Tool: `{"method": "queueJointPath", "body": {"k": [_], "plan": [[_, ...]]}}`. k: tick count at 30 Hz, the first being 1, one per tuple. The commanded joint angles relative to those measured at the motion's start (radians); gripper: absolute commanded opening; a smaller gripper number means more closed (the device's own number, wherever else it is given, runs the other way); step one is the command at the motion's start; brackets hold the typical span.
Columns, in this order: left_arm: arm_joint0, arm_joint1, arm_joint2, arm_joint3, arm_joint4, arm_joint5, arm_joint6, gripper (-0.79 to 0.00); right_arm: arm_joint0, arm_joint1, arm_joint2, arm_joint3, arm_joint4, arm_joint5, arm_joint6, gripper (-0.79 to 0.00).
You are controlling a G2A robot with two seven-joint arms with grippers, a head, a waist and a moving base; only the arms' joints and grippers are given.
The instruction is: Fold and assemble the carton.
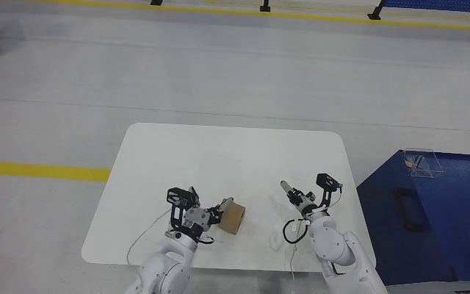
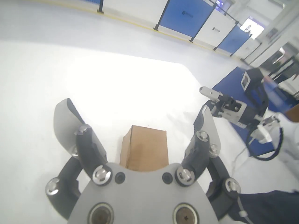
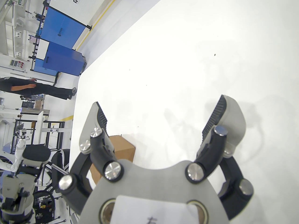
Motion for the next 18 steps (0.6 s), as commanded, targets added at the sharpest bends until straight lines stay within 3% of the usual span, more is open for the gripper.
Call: {"method": "queueJointPath", "body": {"k": [1, 4, 18], "plan": [[-0.022, -0.004, 0.049, 0.041, 0.154, 0.031, 0.012, -0.785, 0.0, 0.0, 0.0, 0.0, 0.0, 0.0, 0.0, 0.0], [-0.05, -0.014, 0.085, 0.088, 0.187, 0.071, -0.01, -0.785, 0.0, 0.0, 0.0, 0.0, 0.0, 0.0, 0.0, 0.0], [-0.085, -0.029, 0.145, 0.166, 0.188, 0.028, -0.085, -0.785, 0.0, 0.0, 0.0, 0.0, 0.0, 0.0, 0.0, 0.0]]}}
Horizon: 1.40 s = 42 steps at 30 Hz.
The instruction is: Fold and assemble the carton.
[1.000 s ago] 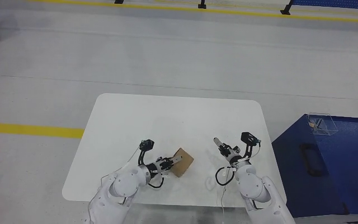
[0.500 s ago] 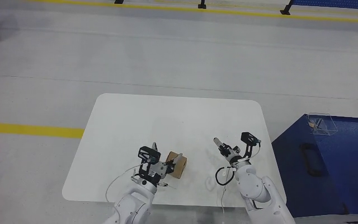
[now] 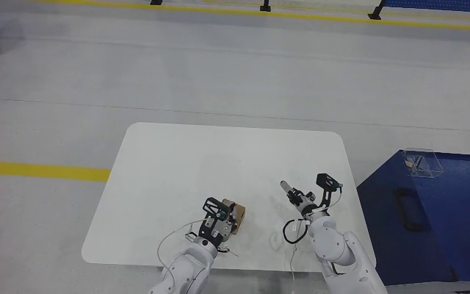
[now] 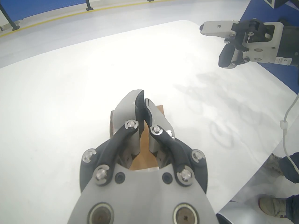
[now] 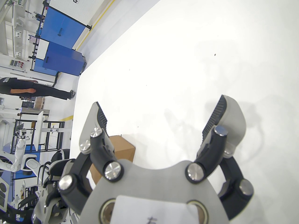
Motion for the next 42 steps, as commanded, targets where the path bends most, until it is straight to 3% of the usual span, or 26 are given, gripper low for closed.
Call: {"method": "queueJointPath", "body": {"k": [1, 6, 11, 16, 21, 27, 30, 34, 35, 36, 37, 38, 40, 42], "plan": [[-0.005, -0.003, 0.011, 0.015, -0.003, -0.004, -0.022, -0.785, 0.0, 0.0, 0.0, 0.0, 0.0, 0.0, 0.0, 0.0], [-0.026, -0.01, 0.024, 0.047, 0.012, 0.019, -0.059, -0.785, 0.0, 0.0, 0.0, 0.0, 0.0, 0.0, 0.0, 0.0], [0.002, -0.01, 0.01, 0.013, -0.029, 0.012, 0.029, -0.785, 0.0, 0.0, 0.0, 0.0, 0.0, 0.0, 0.0, 0.0], [-0.015, -0.012, 0.018, 0.052, 0.0, 0.016, -0.044, -0.785, 0.0, 0.0, 0.0, 0.0, 0.0, 0.0, 0.0, 0.0], [0.005, -0.016, 0.008, 0.019, -0.049, 0.018, 0.065, -0.785, 0.0, 0.0, 0.0, 0.0, 0.0, 0.0, 0.0, 0.0], [-0.009, -0.018, 0.008, 0.064, -0.02, 0.04, -0.017, -0.785, 0.0, 0.0, 0.0, 0.0, 0.0, 0.0, 0.0, 0.0], [0.008, -0.021, 0.003, 0.03, -0.05, 0.046, 0.042, -0.785, 0.0, 0.0, 0.0, 0.0, 0.0, 0.0, 0.0, 0.0], [0.088, -0.014, -0.05, -0.074, -0.115, 0.044, 0.285, -0.785, 0.0, 0.0, 0.0, 0.0, 0.0, 0.0, 0.0, 0.0], [0.11, -0.012, -0.064, -0.086, -0.124, 0.037, 0.339, -0.591, 0.0, 0.0, 0.0, 0.0, 0.0, 0.0, 0.0, 0.0], [0.13, -0.01, -0.08, -0.097, -0.136, 0.042, 0.385, 0.0, 0.0, 0.0, 0.0, 0.0, 0.0, 0.0, 0.0, 0.0], [0.13, -0.01, -0.08, -0.097, -0.136, 0.042, 0.385, 0.0, 0.0, 0.0, 0.0, 0.0, 0.0, 0.0, 0.0, 0.0], [0.126, -0.01, -0.077, -0.097, -0.134, 0.04, 0.367, -0.78, 0.0, 0.0, 0.0, 0.0, 0.0, 0.0, 0.0, 0.0], [0.132, -0.01, -0.082, -0.098, -0.137, 0.042, 0.398, -0.74, 0.0, 0.0, 0.0, 0.0, 0.0, 0.0, 0.0, 0.0], [0.131, -0.01, -0.08, -0.097, -0.136, 0.042, 0.387, -0.623, 0.0, 0.0, 0.0, 0.0, 0.0, 0.0, 0.0, 0.0]]}}
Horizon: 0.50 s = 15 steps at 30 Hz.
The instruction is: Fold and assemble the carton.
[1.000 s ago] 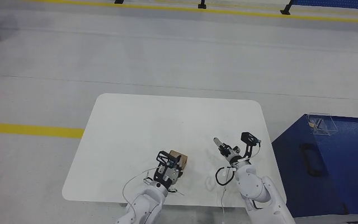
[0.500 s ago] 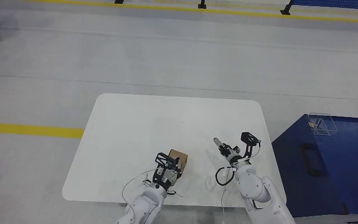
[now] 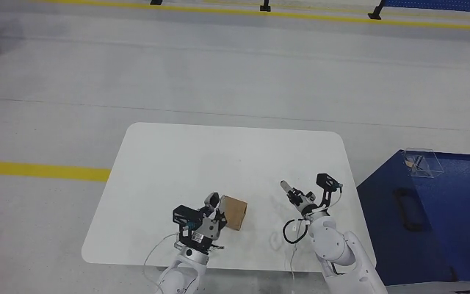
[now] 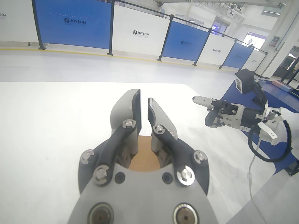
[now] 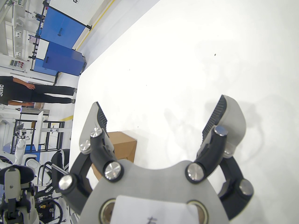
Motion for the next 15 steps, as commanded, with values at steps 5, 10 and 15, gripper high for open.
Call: {"method": "queueJointPath", "body": {"k": [5, 10, 15], "plan": [[0.0, 0.0, 0.0, 0.0, 0.0, 0.0, 0.0, -0.301, 0.0, 0.0, 0.0, 0.0, 0.0, 0.0, 0.0, -0.001], [0.0, 0.0, 0.0, 0.0, 0.0, 0.0, 0.0, -0.084, 0.0, 0.0, 0.0, 0.0, 0.0, 0.0, 0.0, -0.001], [0.0, 0.0, 0.0, 0.0, 0.0, 0.0, 0.0, -0.004, 0.0, 0.0, 0.0, 0.0, 0.0, 0.0, 0.0, 0.0]]}}
